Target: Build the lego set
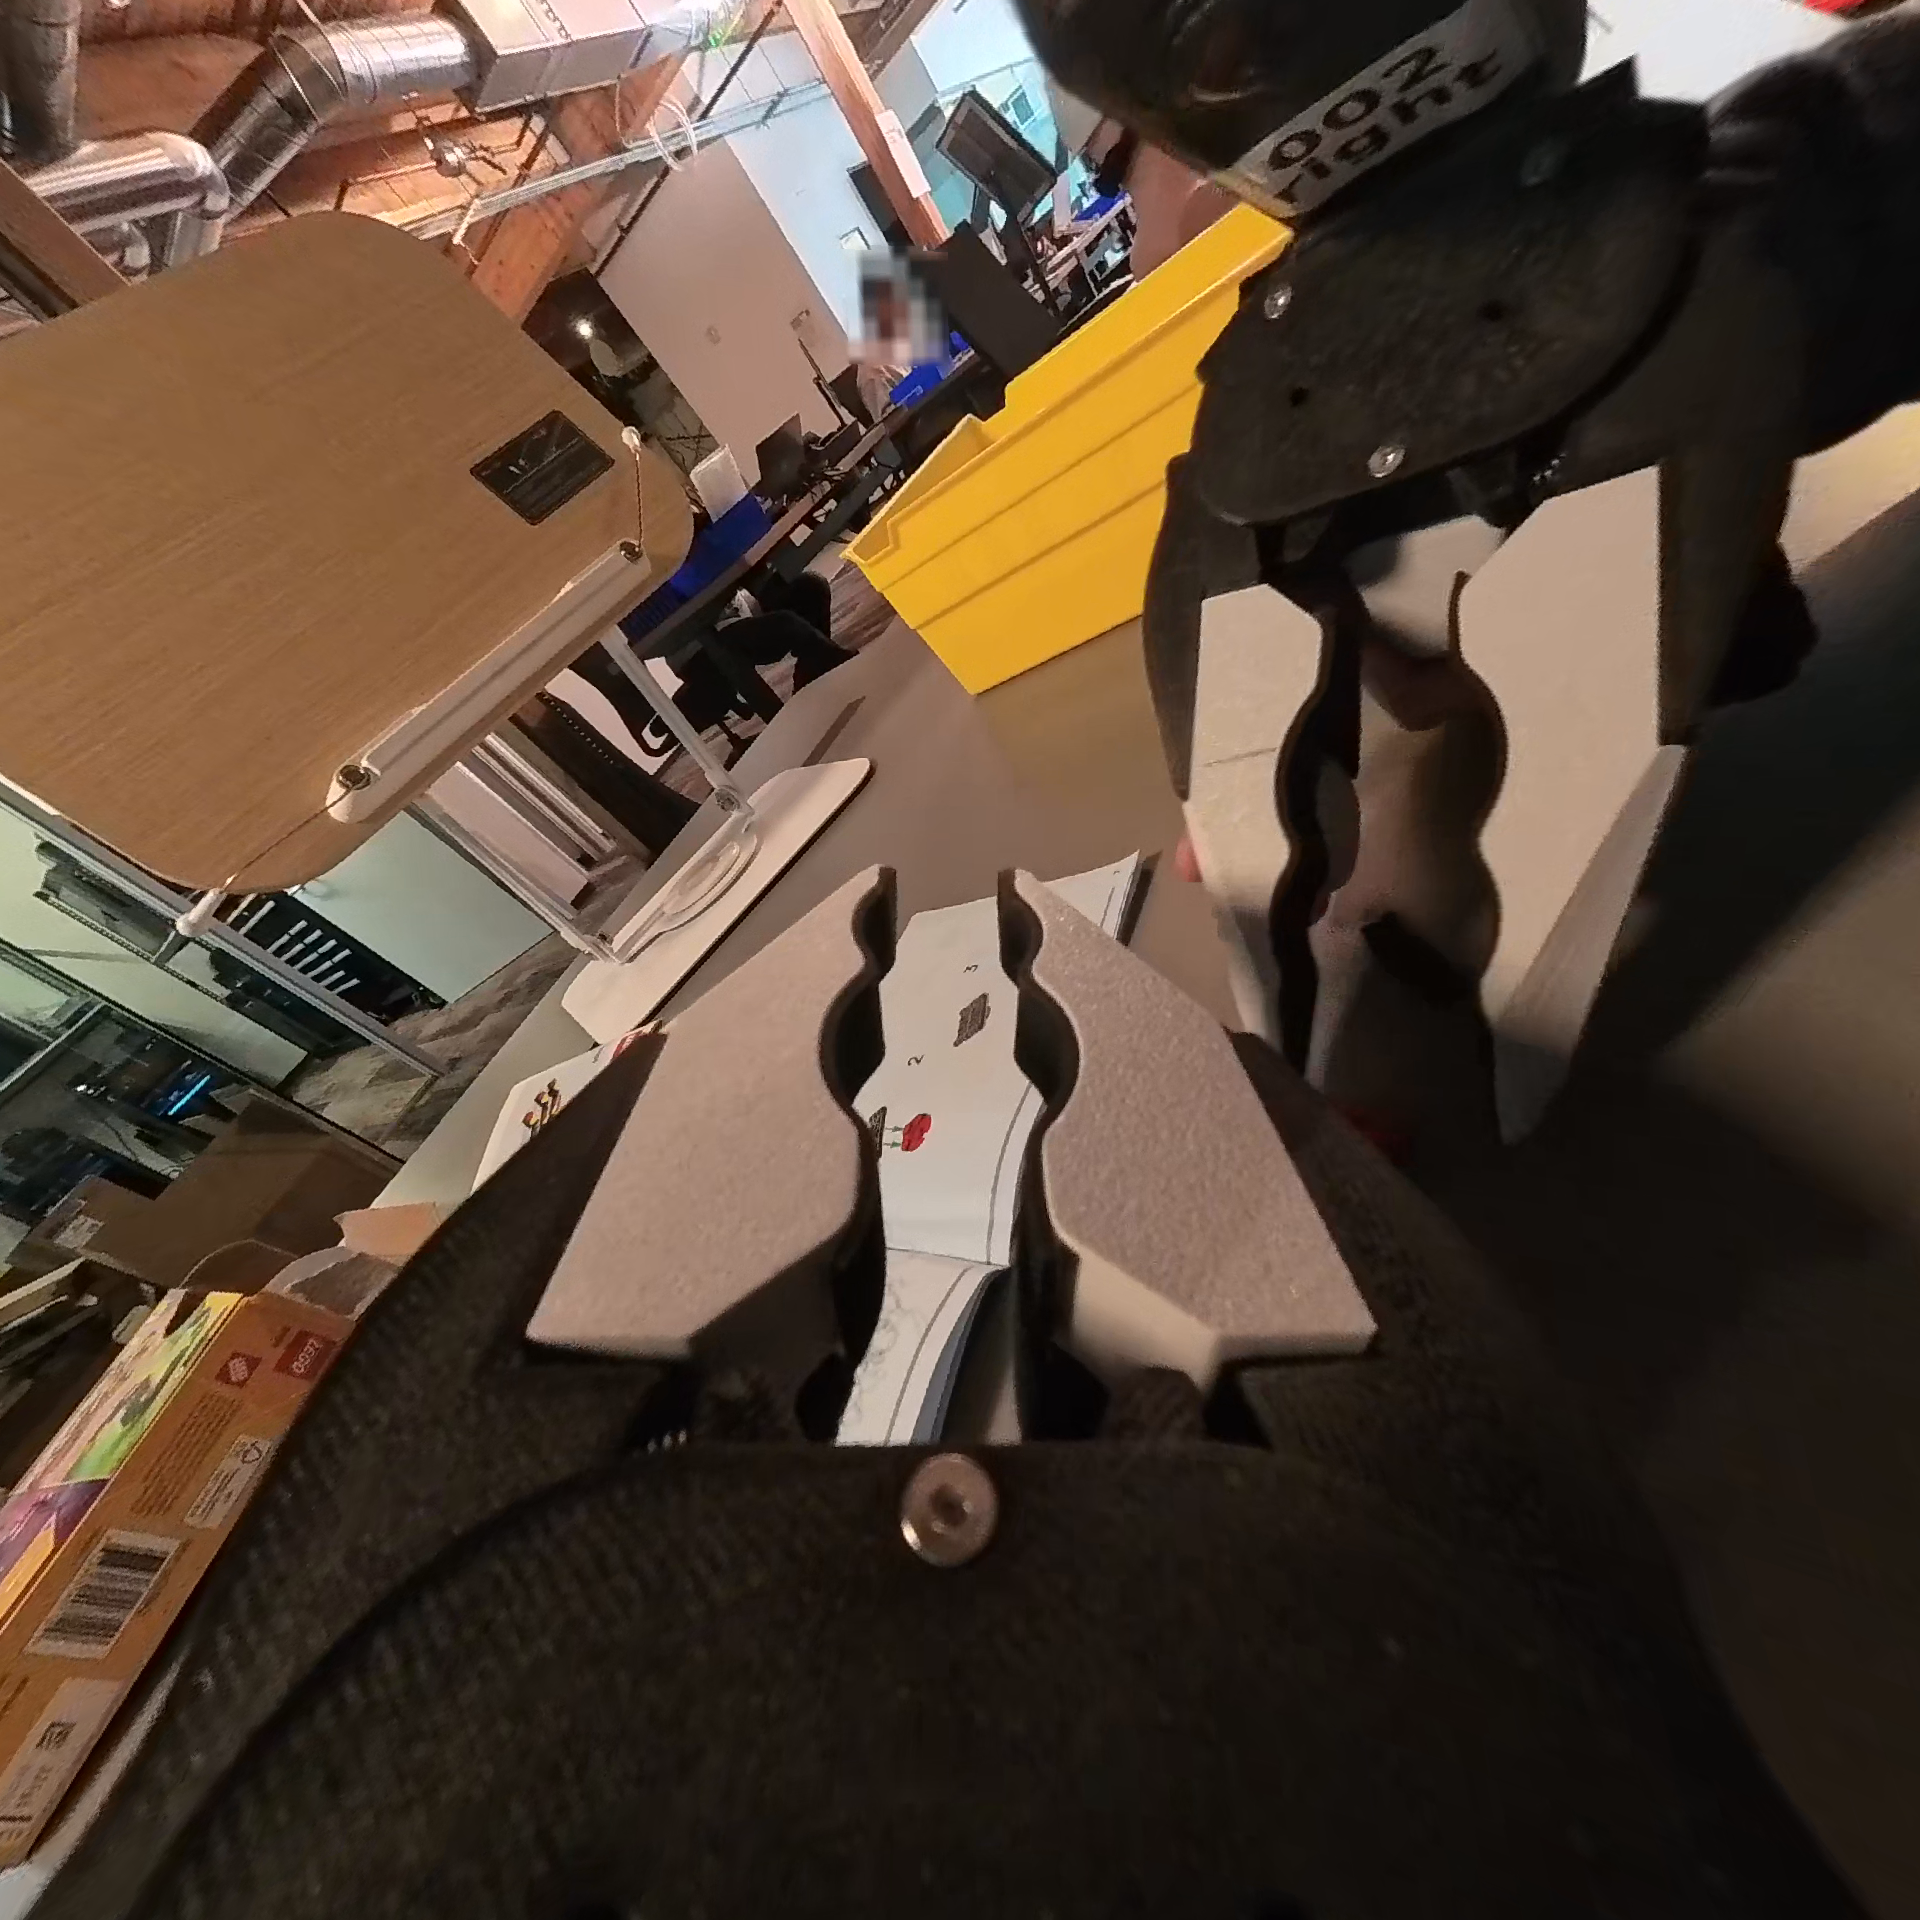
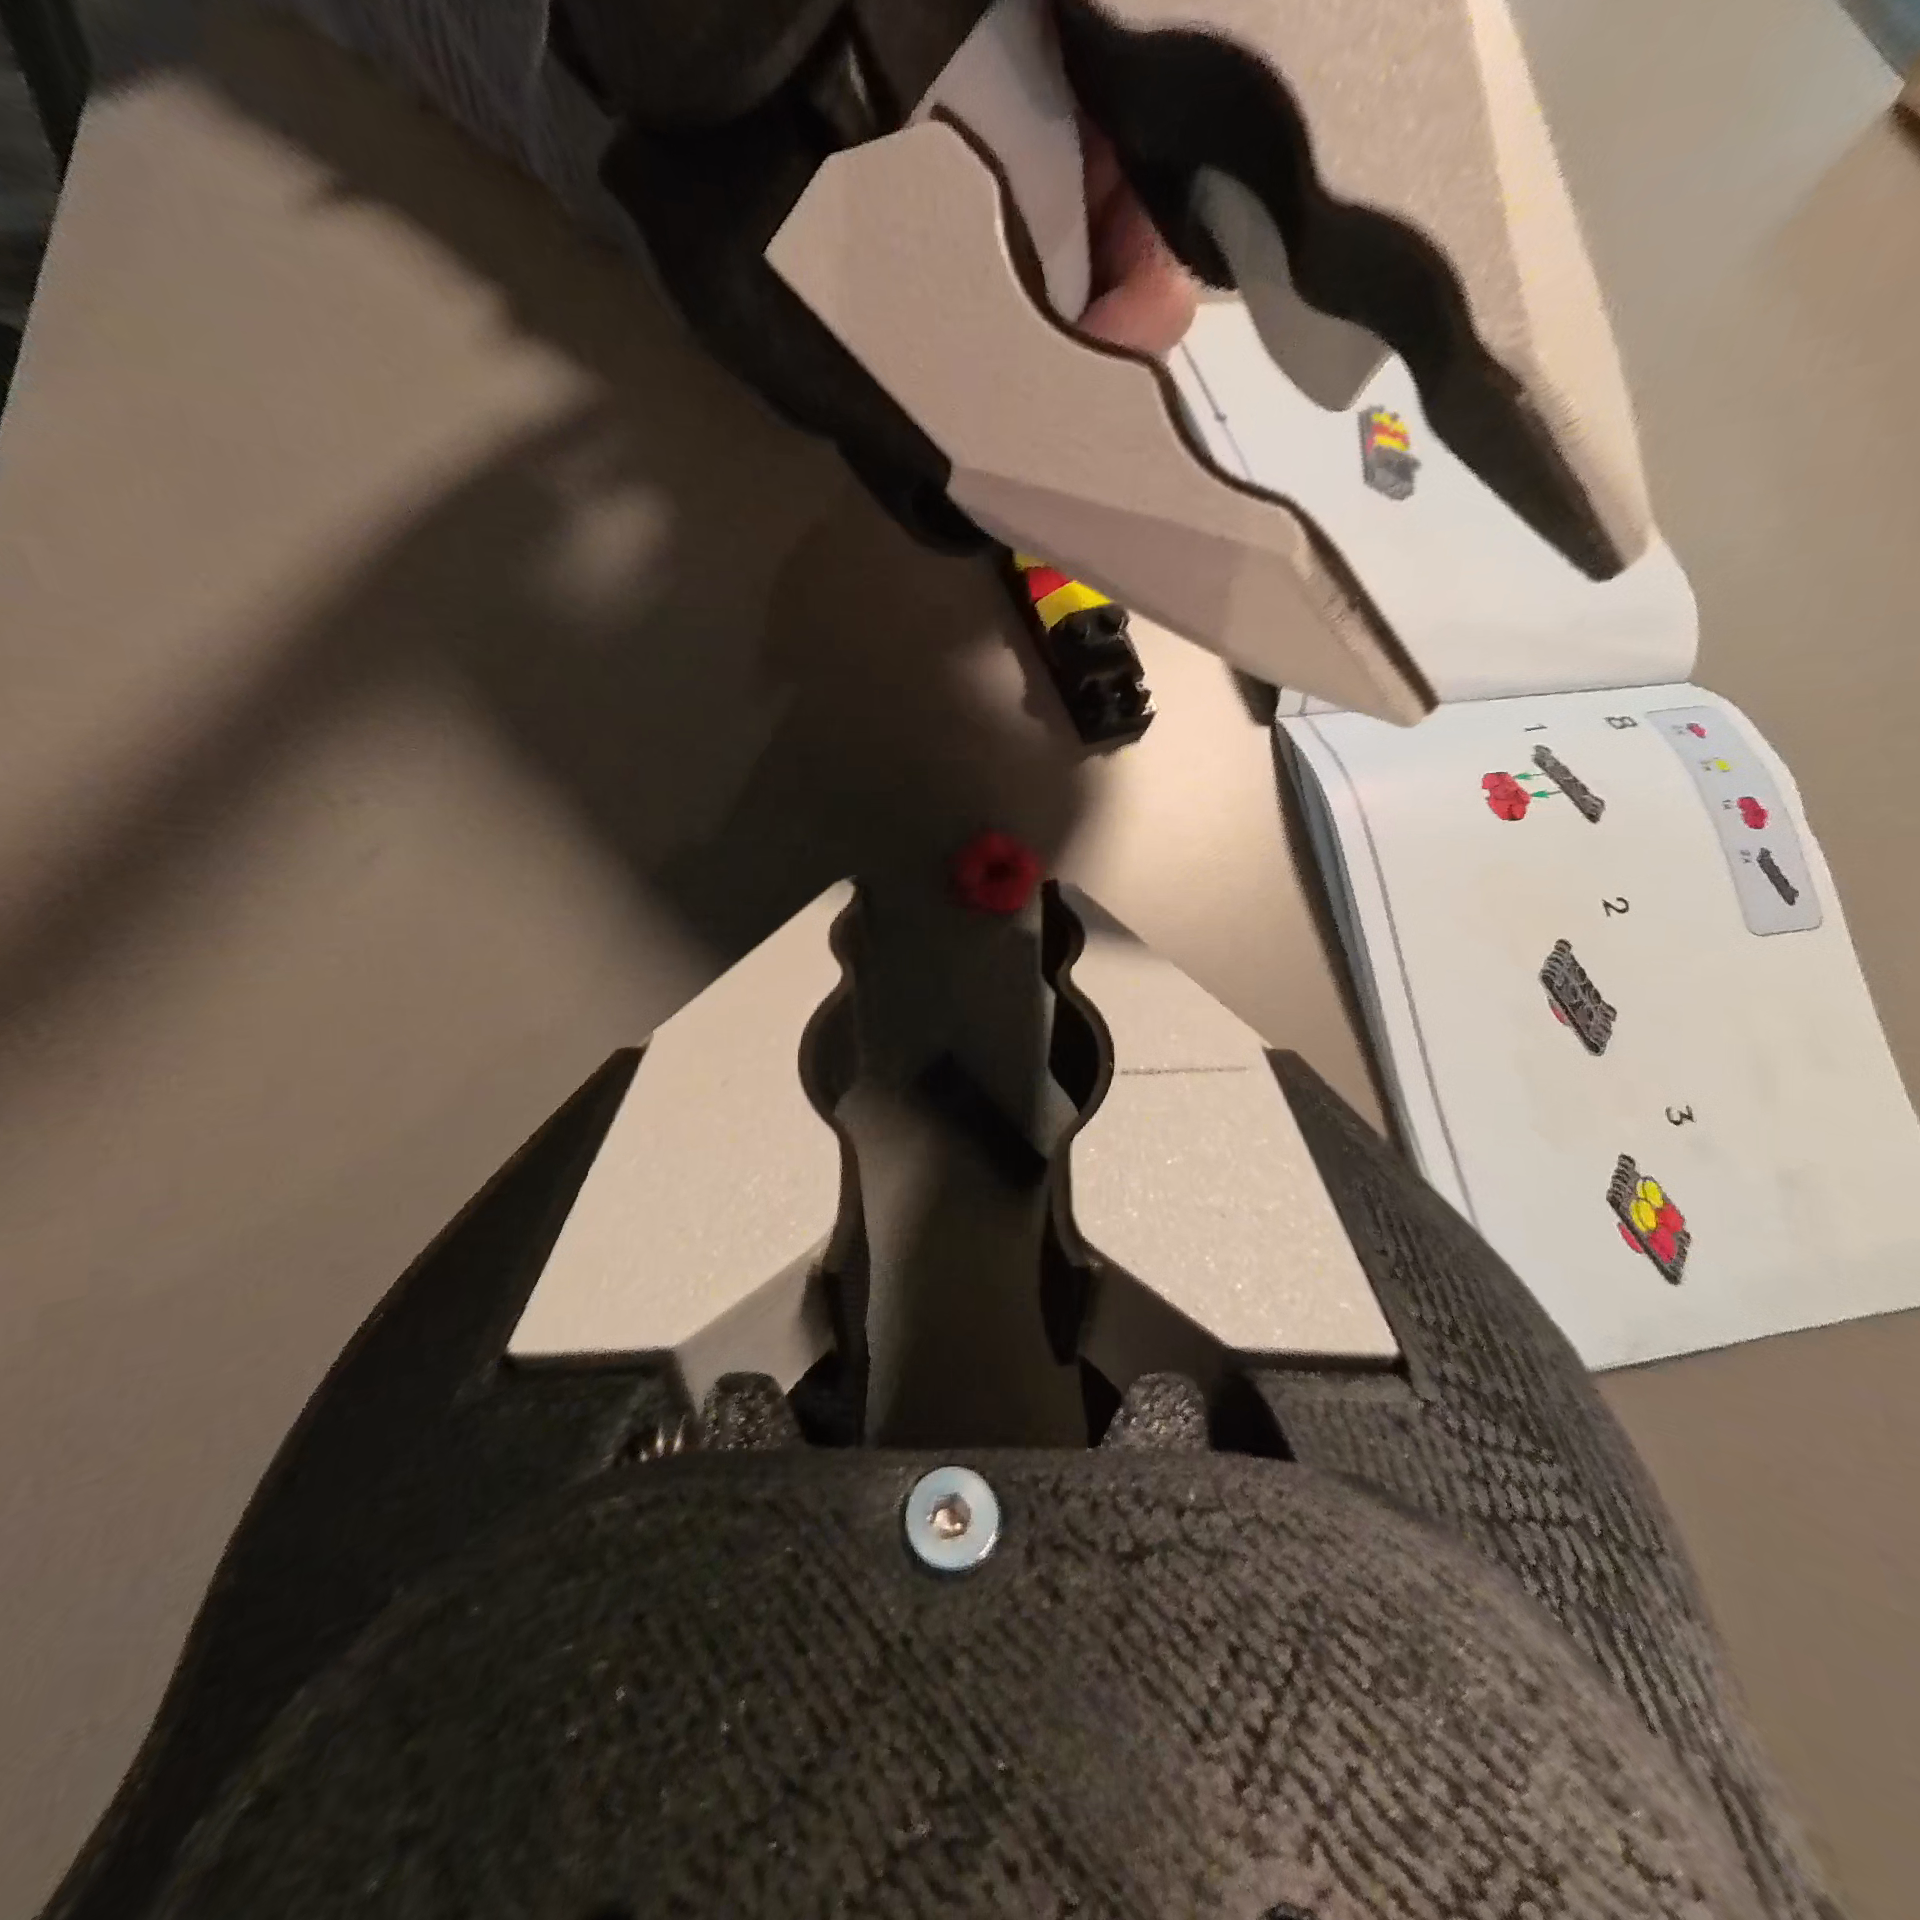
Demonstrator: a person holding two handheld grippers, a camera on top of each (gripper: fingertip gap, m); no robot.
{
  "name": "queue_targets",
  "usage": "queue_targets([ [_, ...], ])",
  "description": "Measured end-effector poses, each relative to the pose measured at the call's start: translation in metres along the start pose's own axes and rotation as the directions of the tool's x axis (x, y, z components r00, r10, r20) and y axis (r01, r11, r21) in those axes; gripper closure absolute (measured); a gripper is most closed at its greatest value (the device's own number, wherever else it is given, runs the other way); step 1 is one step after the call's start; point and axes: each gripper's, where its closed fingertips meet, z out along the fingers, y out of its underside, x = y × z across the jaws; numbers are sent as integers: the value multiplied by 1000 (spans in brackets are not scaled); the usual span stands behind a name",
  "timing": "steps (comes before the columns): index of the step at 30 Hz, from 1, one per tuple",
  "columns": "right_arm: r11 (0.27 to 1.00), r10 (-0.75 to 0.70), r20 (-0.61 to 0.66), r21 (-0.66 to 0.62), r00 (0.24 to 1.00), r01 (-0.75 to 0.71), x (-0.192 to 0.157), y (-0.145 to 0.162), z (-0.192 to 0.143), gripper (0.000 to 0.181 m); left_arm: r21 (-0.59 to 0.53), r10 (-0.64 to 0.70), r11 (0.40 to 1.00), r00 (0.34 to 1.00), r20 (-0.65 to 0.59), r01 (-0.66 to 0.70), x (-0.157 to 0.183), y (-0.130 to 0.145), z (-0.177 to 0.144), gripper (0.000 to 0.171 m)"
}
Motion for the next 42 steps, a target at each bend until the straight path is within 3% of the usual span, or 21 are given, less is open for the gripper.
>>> queue_targets([
  [11, 999, 18, 131, -32, 991, -14, -13, 4, 1, 162, 3, 4, 1000, 1000, -5, -4, 1, 0, -1, 153],
  [16, 999, -19, 124, -24, 992, 22, -15, -1, 7, 154, 3, 8, 1000, 1000, -12, -8, 3, -1, -1, 153],
  [22, 999, -30, 138, -25, 990, 34, -17, -1, 7, 165, 7, 13, 1000, 1000, -20, -13, 5, -2, -2, 153],
  [24, 999, -30, 134, -25, 990, 34, -17, 0, 6, 167, 25, 24, 999, 998, -56, -22, 10, -4, -5, 149],
  [26, 999, -26, 134, -26, 991, 30, -17, 2, 4, 167, 127, 85, 990, 975, -204, -59, 33, -18, -19, 138],
  [28, 999, -21, 132, -26, 991, 25, -18, 4, 0, 168, 317, 242, 942, 879, -410, -111, 72, -36, -50, 132],
  [30, 1000, -11, 134, -16, 991, 13, -18, 5, -4, 168, 287, 382, 916, 826, -413, -280, 82, -18, -52, 121],
  [32, 1000, 3, 134, 3, 991, -3, -18, 5, -8, 168, 282, 533, 845, 755, -382, -454, 89, 0, -51, 123],
  [34, 1000, 10, 129, 17, 992, -12, -17, 4, -12, 168, 307, 650, 759, 700, -297, -574, 91, 0, -49, 135],
  [39, 998, 5, 117, 62, 993, -12, -16, -4, -23, 168, 285, 823, 565, 553, -132, -774, 93, 4, -42, 155],
  [42, 997, -3, 116, 77, 993, -6, -18, -8, -26, 168, 272, 831, 552, 545, -108, -788, 90, 4, -40, 159],
])
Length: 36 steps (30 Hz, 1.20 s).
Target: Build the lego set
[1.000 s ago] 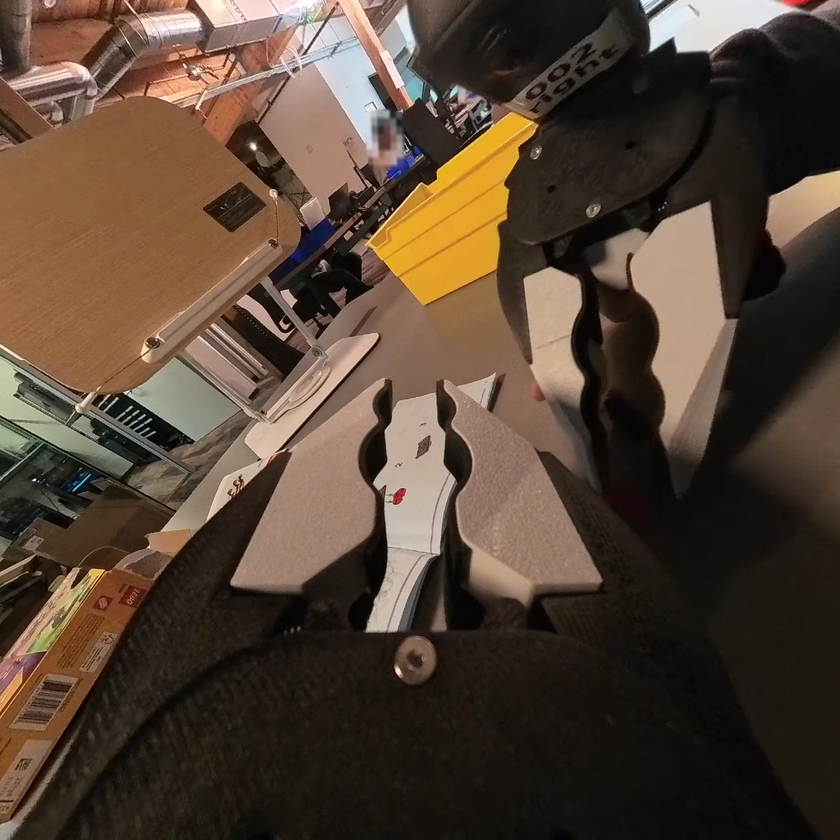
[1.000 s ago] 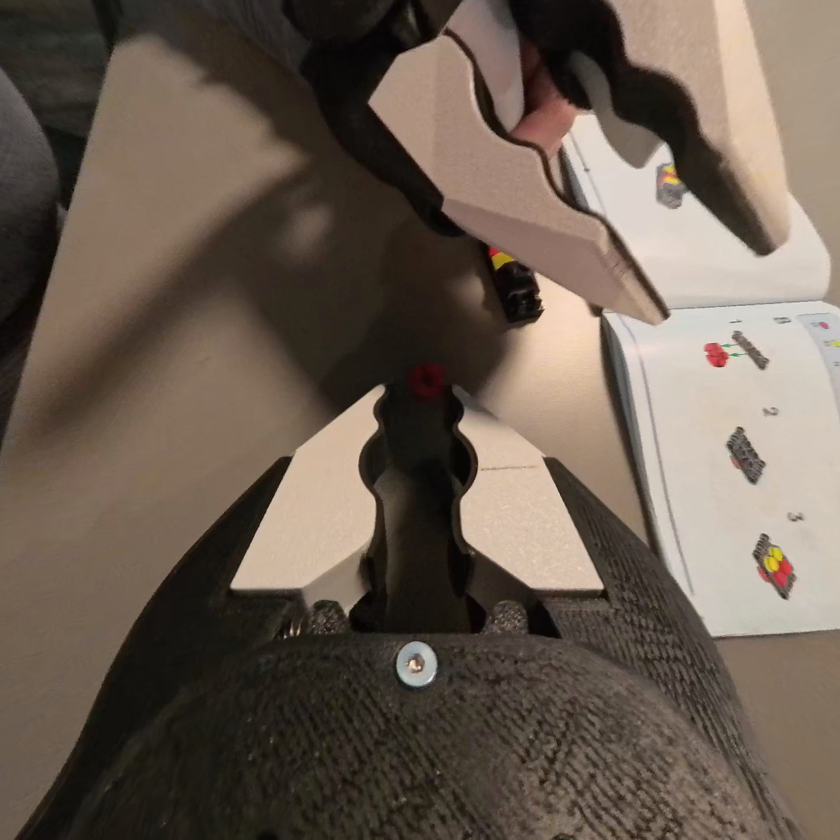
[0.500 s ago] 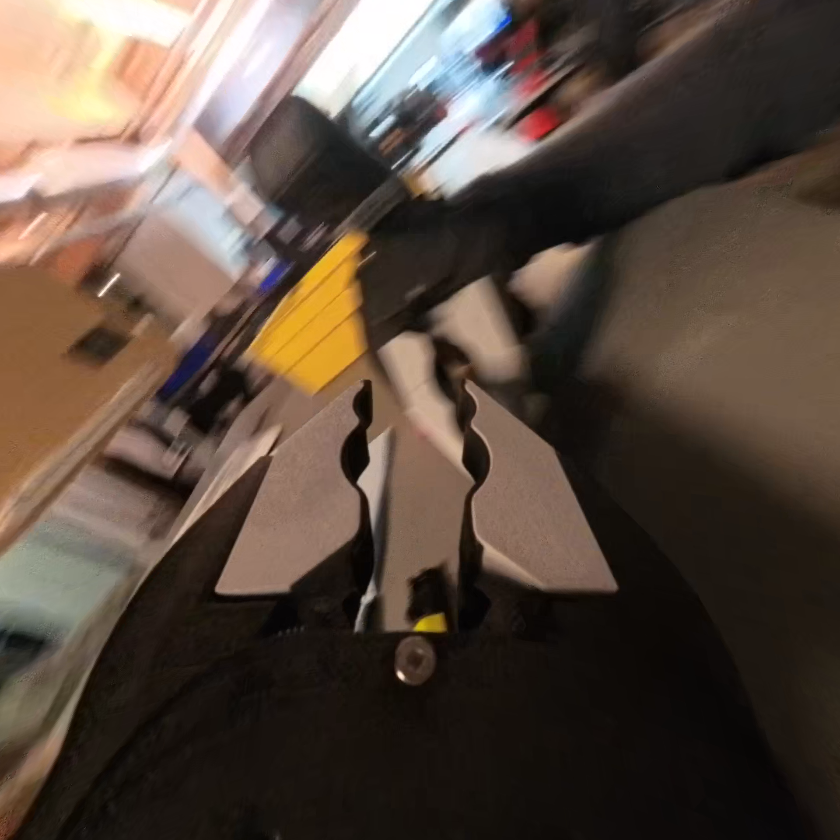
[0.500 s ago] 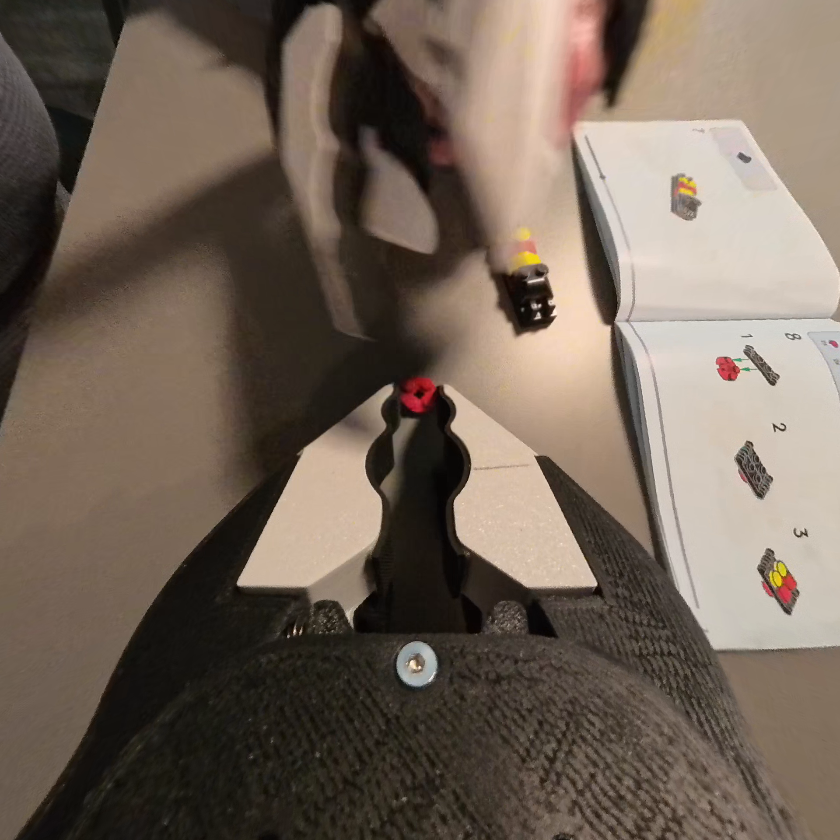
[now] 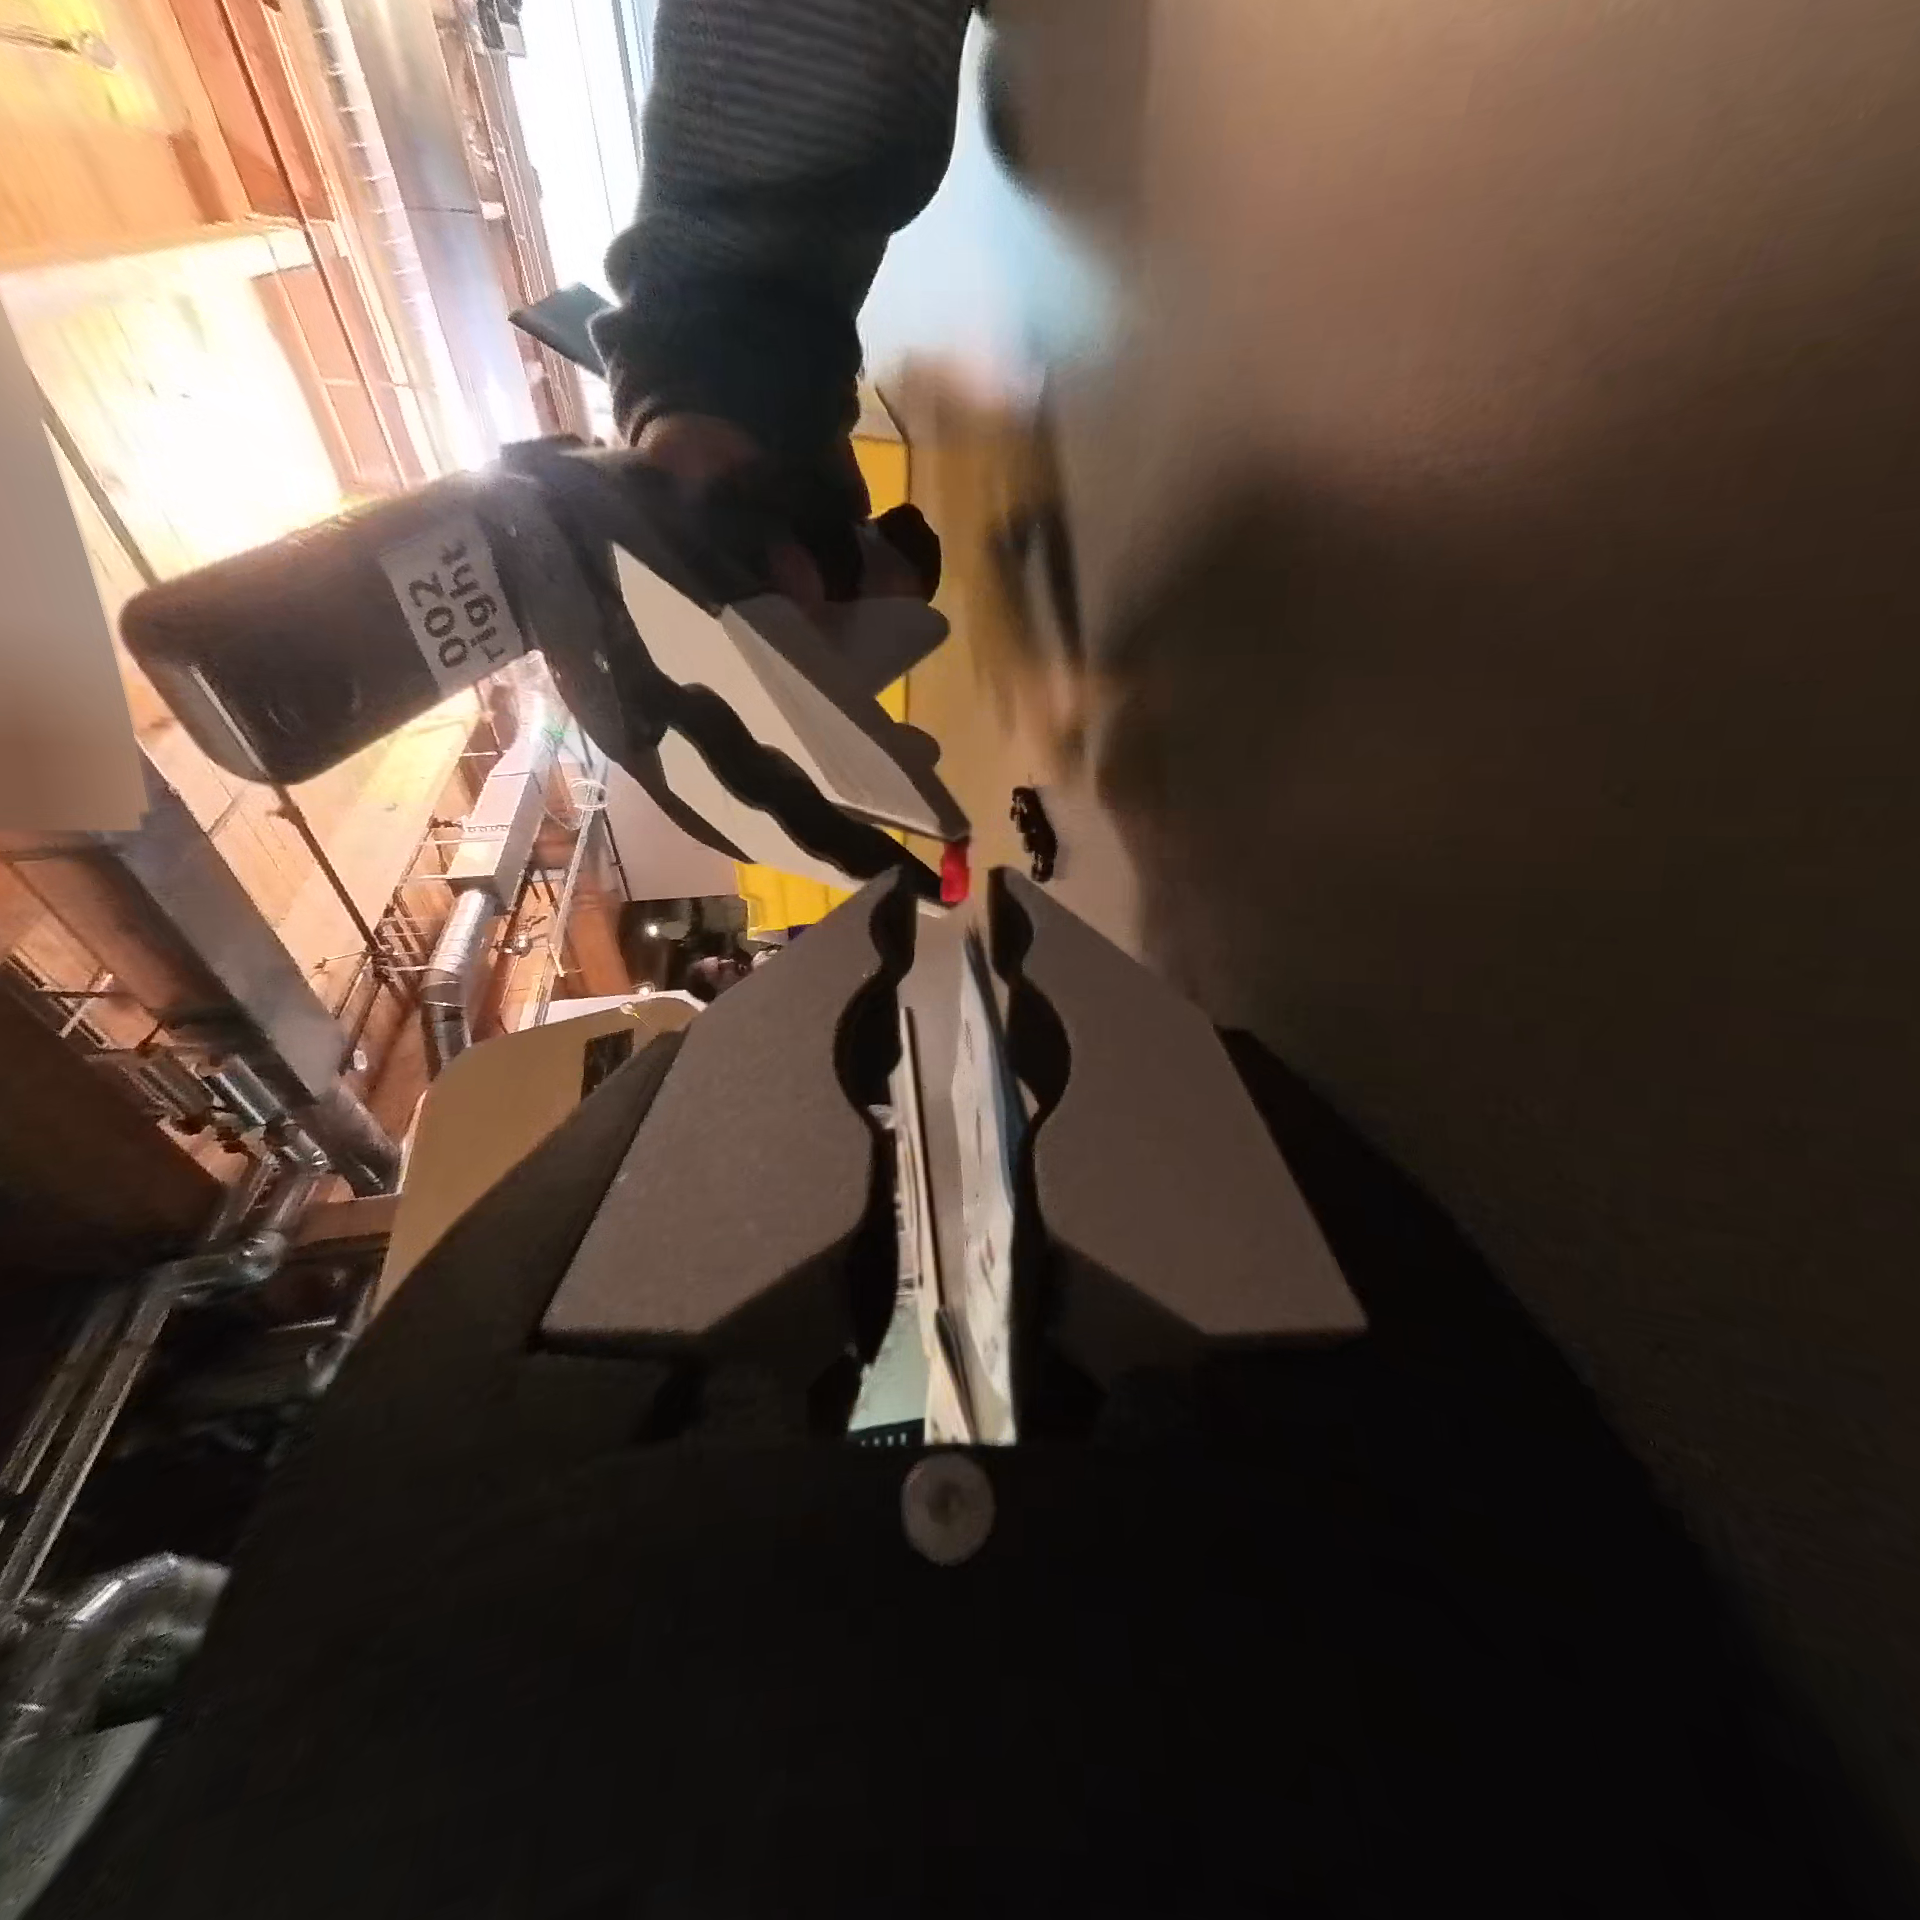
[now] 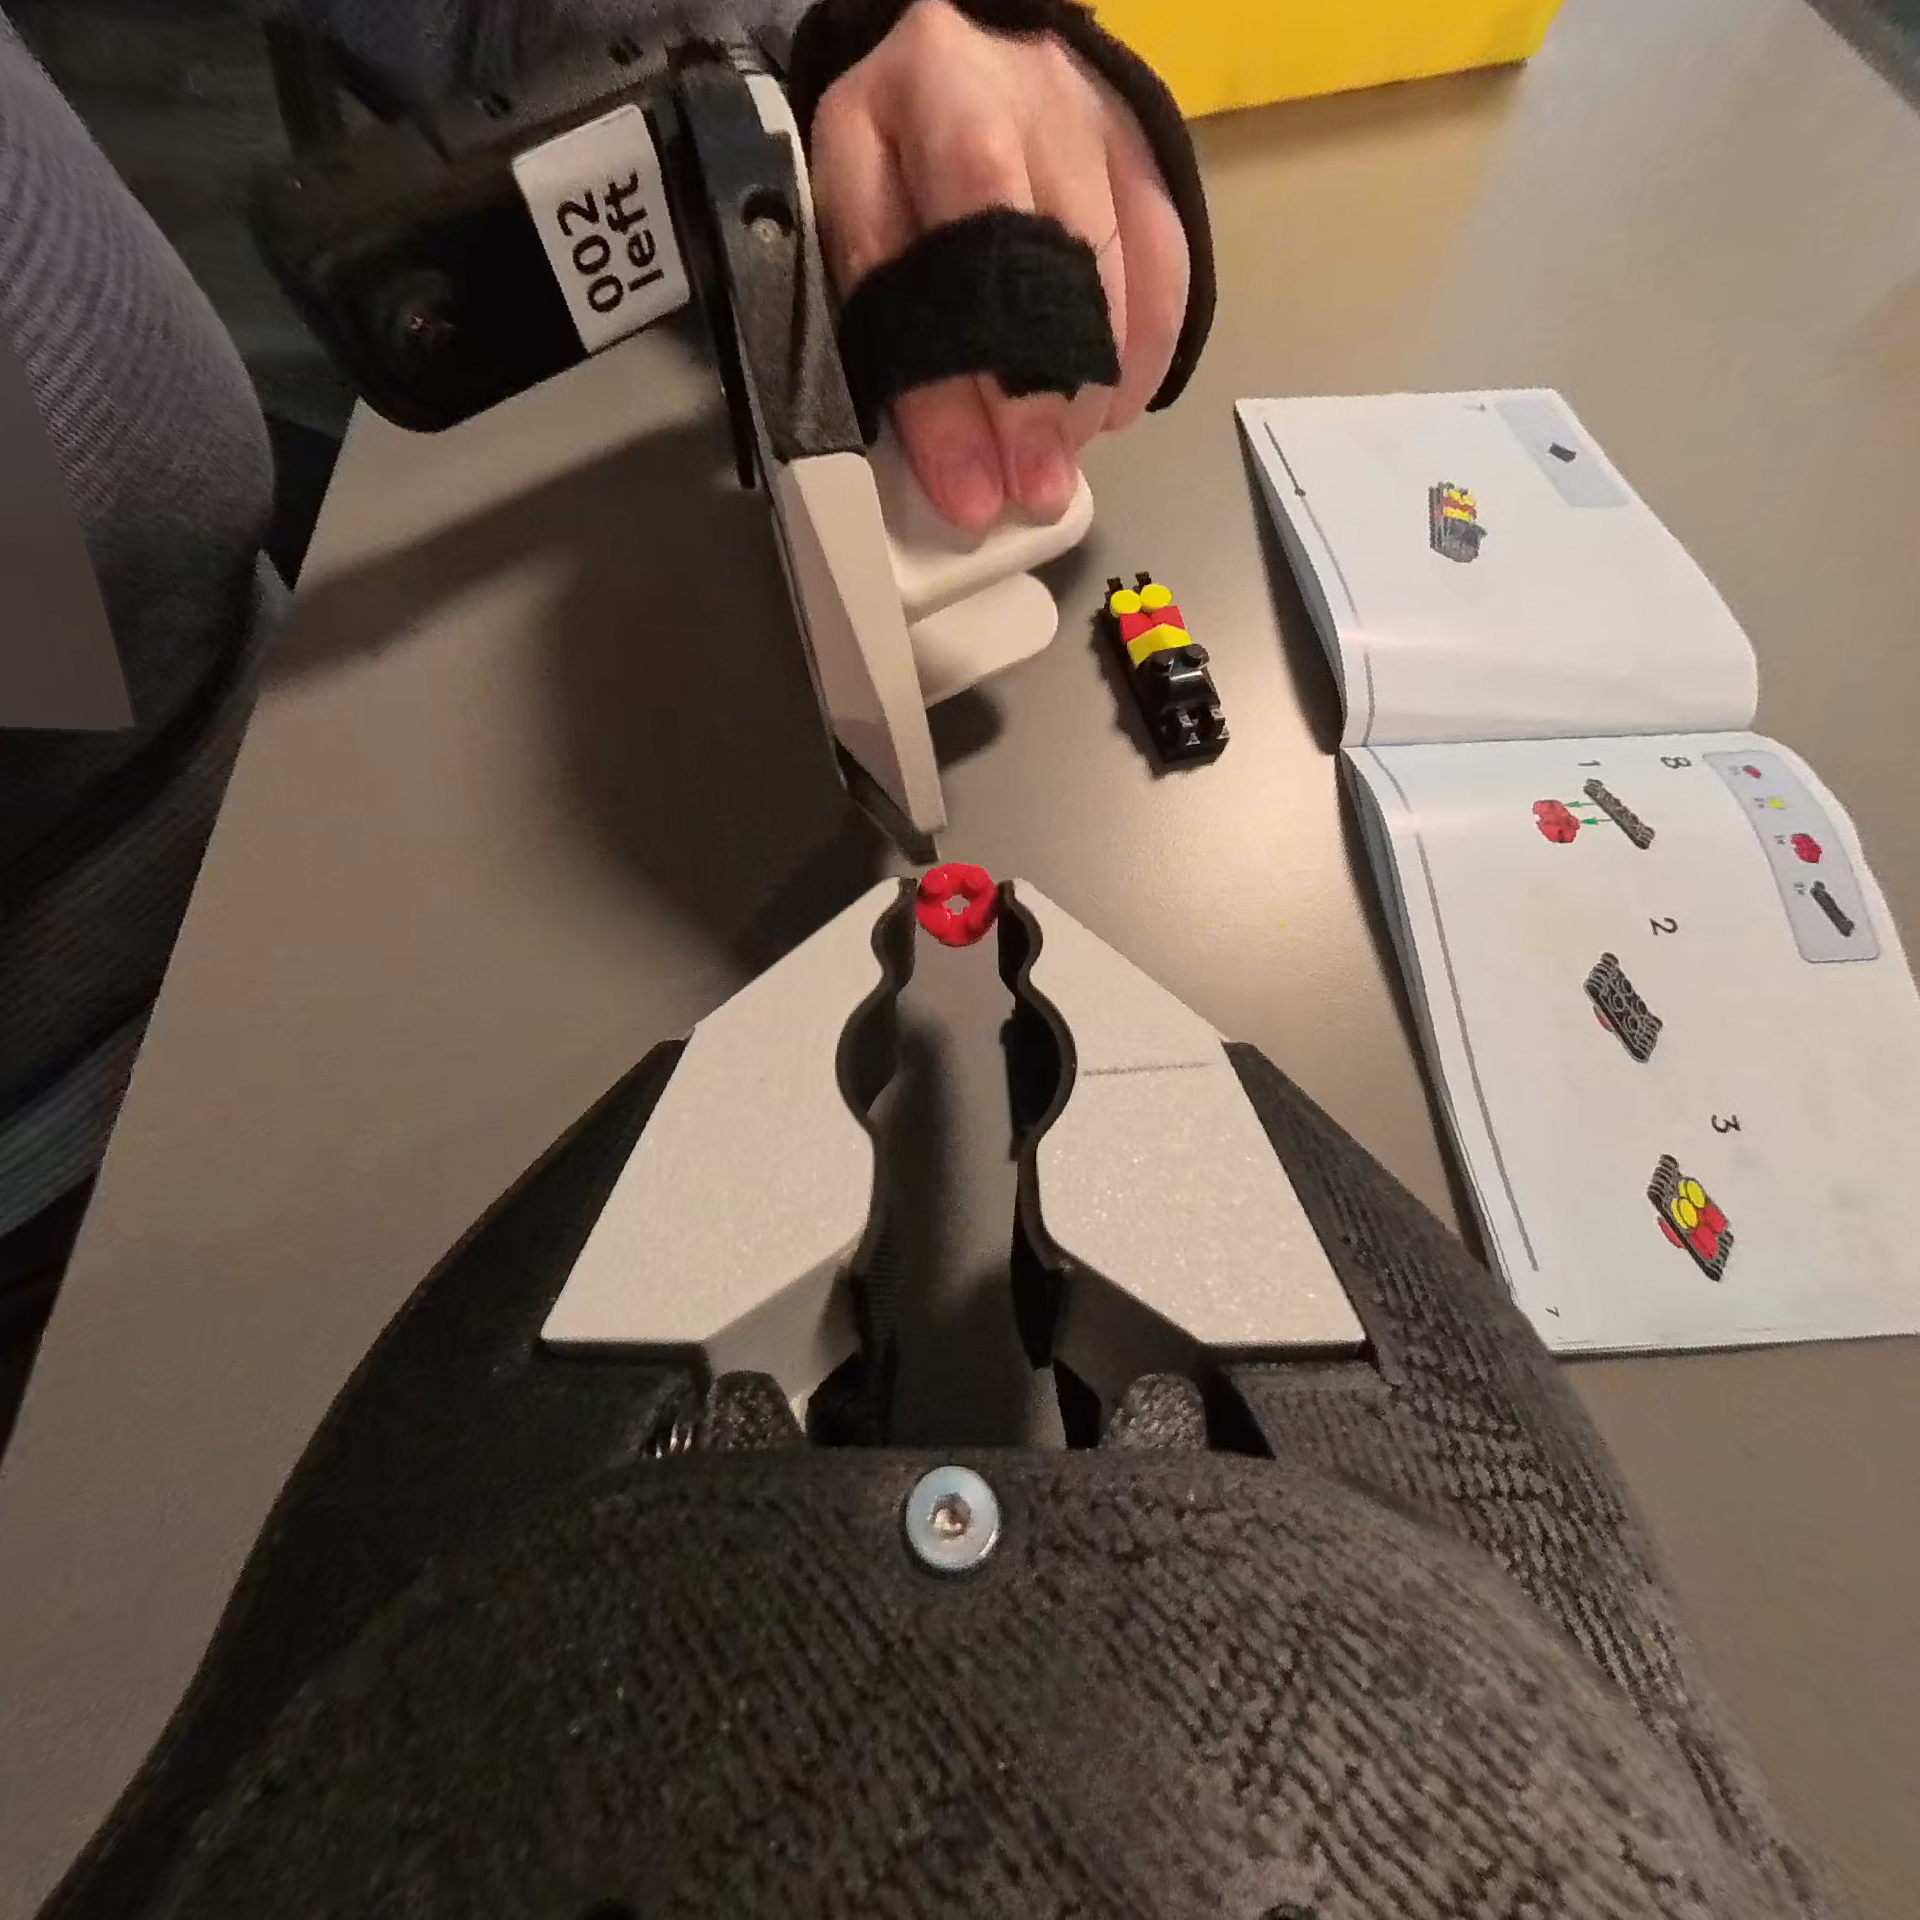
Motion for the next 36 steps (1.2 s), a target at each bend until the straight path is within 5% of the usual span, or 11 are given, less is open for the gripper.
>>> queue_targets([
  [15, 999, 1, -31, 32, 1000, 0, 3, -4, -11, 160, -77, 16, 997, 999, 45, -13, -8, 2, 8, 169],
  [23, 985, 119, -71, -114, 990, -126, 16, 44, -23, 156, -97, 38, 995, 999, 12, -36, 0, 1, 4, 169],
  [36, 992, 79, -14, -94, 997, -80, 3, 35, -20, 163, -235, 35, 972, 997, 66, -18, -5, 14, -7, 169],
])
